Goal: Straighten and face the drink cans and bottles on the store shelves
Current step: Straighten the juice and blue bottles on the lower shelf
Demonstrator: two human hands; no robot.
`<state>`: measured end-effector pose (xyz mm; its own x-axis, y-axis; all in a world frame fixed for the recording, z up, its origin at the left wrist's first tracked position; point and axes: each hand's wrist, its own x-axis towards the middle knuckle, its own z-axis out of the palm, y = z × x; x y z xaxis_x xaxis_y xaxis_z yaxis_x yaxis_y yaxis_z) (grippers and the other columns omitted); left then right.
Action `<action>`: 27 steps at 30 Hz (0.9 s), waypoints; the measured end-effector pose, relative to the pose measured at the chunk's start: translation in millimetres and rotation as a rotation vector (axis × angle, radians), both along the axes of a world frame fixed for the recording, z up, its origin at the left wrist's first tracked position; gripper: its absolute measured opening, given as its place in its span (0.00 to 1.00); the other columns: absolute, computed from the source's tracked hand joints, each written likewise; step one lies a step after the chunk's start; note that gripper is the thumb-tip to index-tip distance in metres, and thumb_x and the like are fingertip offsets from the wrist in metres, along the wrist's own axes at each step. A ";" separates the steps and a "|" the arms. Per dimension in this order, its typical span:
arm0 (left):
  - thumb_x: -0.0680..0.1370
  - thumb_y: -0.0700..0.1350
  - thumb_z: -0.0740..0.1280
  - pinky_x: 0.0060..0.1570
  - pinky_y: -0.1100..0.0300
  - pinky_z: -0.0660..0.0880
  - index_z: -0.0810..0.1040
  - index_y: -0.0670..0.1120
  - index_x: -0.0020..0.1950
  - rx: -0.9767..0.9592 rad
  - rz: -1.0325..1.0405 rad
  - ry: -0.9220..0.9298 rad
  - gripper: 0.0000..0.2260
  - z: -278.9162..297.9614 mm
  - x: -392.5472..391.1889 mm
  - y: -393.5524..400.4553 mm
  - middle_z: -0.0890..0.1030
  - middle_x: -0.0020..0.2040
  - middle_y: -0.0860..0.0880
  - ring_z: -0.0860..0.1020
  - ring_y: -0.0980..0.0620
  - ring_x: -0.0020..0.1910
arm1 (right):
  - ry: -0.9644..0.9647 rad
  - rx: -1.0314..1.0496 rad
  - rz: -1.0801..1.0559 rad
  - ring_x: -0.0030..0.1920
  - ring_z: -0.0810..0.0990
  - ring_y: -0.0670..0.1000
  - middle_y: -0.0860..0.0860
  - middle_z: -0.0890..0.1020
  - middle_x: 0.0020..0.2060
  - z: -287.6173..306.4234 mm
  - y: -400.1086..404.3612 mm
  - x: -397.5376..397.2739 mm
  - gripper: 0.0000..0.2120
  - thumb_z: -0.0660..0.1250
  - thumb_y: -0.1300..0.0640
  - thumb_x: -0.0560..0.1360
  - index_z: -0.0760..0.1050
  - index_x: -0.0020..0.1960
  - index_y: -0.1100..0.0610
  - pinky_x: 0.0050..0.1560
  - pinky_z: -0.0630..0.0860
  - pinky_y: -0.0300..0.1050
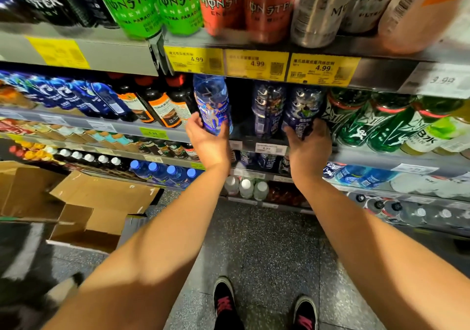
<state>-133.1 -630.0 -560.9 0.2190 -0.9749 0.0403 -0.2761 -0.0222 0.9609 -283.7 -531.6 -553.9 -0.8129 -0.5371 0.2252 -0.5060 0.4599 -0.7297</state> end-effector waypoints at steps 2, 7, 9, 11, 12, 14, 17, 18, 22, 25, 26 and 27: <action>0.70 0.47 0.78 0.61 0.52 0.73 0.71 0.43 0.65 0.036 -0.037 -0.007 0.28 -2.9 -0.8 -6.7 0.76 0.59 0.46 0.76 0.50 0.58 | 0.004 0.000 0.000 0.49 0.80 0.59 0.61 0.80 0.50 -1.7 0.0 -0.7 0.31 0.70 0.41 0.74 0.73 0.61 0.67 0.42 0.64 0.40; 0.67 0.52 0.78 0.54 0.56 0.75 0.74 0.49 0.60 0.034 0.030 -0.033 0.24 -4.3 -6.4 -12.5 0.77 0.54 0.51 0.77 0.53 0.52 | -0.002 0.048 -0.004 0.52 0.79 0.60 0.61 0.80 0.53 -4.7 -1.5 -0.4 0.32 0.68 0.39 0.74 0.72 0.63 0.66 0.49 0.71 0.48; 0.68 0.52 0.76 0.49 0.61 0.73 0.76 0.49 0.59 0.026 0.015 -0.097 0.23 -5.0 -8.4 -13.9 0.76 0.52 0.52 0.74 0.57 0.47 | -0.005 0.072 0.005 0.52 0.80 0.60 0.61 0.80 0.53 -4.8 -1.1 -0.8 0.32 0.67 0.39 0.75 0.71 0.64 0.66 0.49 0.75 0.51; 0.68 0.50 0.76 0.44 0.62 0.71 0.77 0.49 0.57 0.006 -0.033 -0.128 0.20 -5.9 -10.7 -14.8 0.75 0.50 0.52 0.72 0.57 0.44 | -0.008 0.082 0.009 0.51 0.81 0.59 0.60 0.81 0.52 -4.1 -0.1 -2.2 0.32 0.67 0.38 0.75 0.71 0.64 0.65 0.48 0.77 0.51; 0.68 0.49 0.76 0.43 0.63 0.70 0.78 0.49 0.56 0.002 -0.053 -0.135 0.18 -5.9 -11.7 -14.4 0.74 0.50 0.52 0.72 0.56 0.45 | -0.010 0.093 0.008 0.51 0.81 0.59 0.60 0.81 0.53 -3.4 0.1 -2.6 0.32 0.66 0.38 0.75 0.71 0.64 0.65 0.48 0.77 0.52; 0.69 0.47 0.77 0.45 0.65 0.70 0.78 0.49 0.55 0.010 -0.069 -0.111 0.18 -6.0 -13.3 -13.2 0.76 0.51 0.53 0.75 0.57 0.46 | -0.016 0.108 0.007 0.53 0.80 0.59 0.60 0.80 0.54 -2.7 -0.3 -2.6 0.32 0.66 0.39 0.75 0.71 0.65 0.64 0.50 0.78 0.54; 0.69 0.45 0.79 0.37 0.73 0.70 0.76 0.49 0.53 0.079 -0.100 -0.004 0.17 -6.8 -16.8 -11.2 0.79 0.42 0.57 0.77 0.68 0.37 | -0.042 0.083 0.022 0.54 0.79 0.59 0.60 0.79 0.55 -2.6 -0.7 -2.3 0.31 0.67 0.40 0.76 0.71 0.65 0.65 0.53 0.76 0.54; 0.68 0.45 0.79 0.34 0.75 0.68 0.75 0.50 0.51 0.085 -0.130 -0.009 0.17 -7.5 -17.8 -11.2 0.77 0.39 0.59 0.75 0.71 0.34 | -0.045 0.082 0.025 0.55 0.79 0.59 0.60 0.79 0.56 -2.8 -0.6 -2.4 0.30 0.67 0.41 0.76 0.71 0.65 0.65 0.53 0.76 0.53; 0.68 0.47 0.80 0.37 0.74 0.69 0.75 0.48 0.54 0.114 -0.213 -0.069 0.20 -7.3 -18.0 -13.4 0.77 0.41 0.57 0.73 0.67 0.36 | -0.017 0.094 0.010 0.56 0.78 0.58 0.60 0.79 0.57 -2.4 0.2 -1.8 0.30 0.68 0.42 0.76 0.71 0.65 0.66 0.53 0.72 0.46; 0.68 0.47 0.80 0.46 0.68 0.74 0.75 0.46 0.60 0.126 -0.238 -0.079 0.24 -6.4 -16.6 -13.3 0.81 0.50 0.53 0.78 0.60 0.44 | -0.012 0.099 0.016 0.59 0.77 0.59 0.61 0.78 0.58 -1.5 0.0 -1.3 0.30 0.68 0.42 0.76 0.71 0.66 0.66 0.56 0.72 0.47; 0.69 0.46 0.80 0.45 0.70 0.74 0.75 0.46 0.60 0.118 -0.249 -0.072 0.24 -6.3 -16.0 -13.1 0.82 0.50 0.53 0.78 0.63 0.44 | -0.010 0.097 0.018 0.59 0.77 0.59 0.61 0.78 0.59 -1.5 -0.1 -1.3 0.30 0.68 0.43 0.76 0.70 0.66 0.66 0.57 0.72 0.48; 0.69 0.45 0.79 0.43 0.74 0.73 0.75 0.45 0.60 0.108 -0.258 -0.065 0.23 -6.3 -15.6 -12.9 0.81 0.49 0.54 0.78 0.67 0.42 | -0.010 0.094 0.018 0.59 0.77 0.59 0.61 0.78 0.59 -1.4 0.0 -1.2 0.30 0.68 0.43 0.76 0.70 0.66 0.66 0.57 0.73 0.48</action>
<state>-148.7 -642.9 -567.2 -0.0362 -0.9975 -0.0607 -0.3470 -0.0444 0.9368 -284.9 -531.5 -555.3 -0.8048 -0.5703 0.1647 -0.5076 0.5175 -0.6889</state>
